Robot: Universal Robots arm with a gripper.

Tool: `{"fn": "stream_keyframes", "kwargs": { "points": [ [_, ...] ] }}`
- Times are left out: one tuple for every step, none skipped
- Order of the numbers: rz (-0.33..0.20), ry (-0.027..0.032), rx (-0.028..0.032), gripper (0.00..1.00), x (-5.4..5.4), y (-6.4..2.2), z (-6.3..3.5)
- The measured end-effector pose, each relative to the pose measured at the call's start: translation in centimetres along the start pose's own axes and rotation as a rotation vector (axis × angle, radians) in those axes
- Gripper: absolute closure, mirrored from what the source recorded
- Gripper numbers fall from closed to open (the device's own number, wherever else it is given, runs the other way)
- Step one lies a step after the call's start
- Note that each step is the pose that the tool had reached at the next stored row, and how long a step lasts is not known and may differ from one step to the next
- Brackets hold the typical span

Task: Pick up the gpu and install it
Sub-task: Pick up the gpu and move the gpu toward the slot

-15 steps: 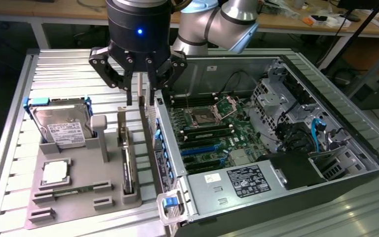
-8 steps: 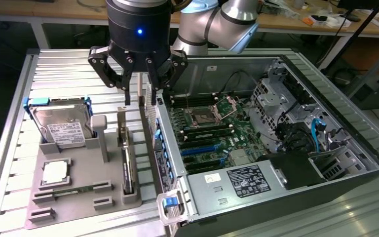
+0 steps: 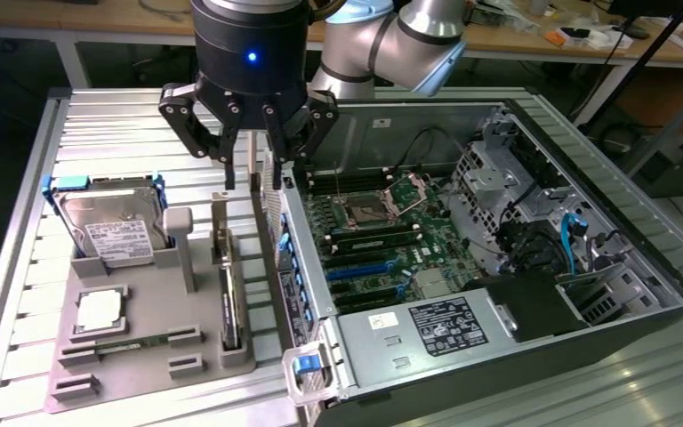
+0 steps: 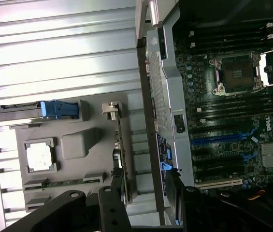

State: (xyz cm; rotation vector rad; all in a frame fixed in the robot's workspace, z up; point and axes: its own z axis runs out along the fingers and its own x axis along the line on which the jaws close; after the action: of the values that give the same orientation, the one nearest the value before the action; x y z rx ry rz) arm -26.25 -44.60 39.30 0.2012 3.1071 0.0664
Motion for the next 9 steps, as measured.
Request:
{"fn": "stream_keyframes", "kwargs": {
  "points": [
    [0.0,0.0,-0.0001,0.52,0.0,0.0,0.0],
    [0.0,0.0,0.0,0.52,0.0,0.0,0.0],
    [0.0,0.0,0.0,0.52,0.0,0.0,0.0],
    [0.0,0.0,0.0,0.51,0.0,0.0,0.0],
    [0.0,0.0,0.0,0.51,0.0,0.0,0.0],
    [0.0,0.0,0.0,0.44,0.0,0.0,0.0],
    [0.0,0.0,0.0,0.44,0.0,0.0,0.0],
    [0.0,0.0,-0.0001,0.44,0.0,0.0,0.0],
    [0.0,0.0,-0.0001,0.44,0.0,0.0,0.0]
  ]
}}
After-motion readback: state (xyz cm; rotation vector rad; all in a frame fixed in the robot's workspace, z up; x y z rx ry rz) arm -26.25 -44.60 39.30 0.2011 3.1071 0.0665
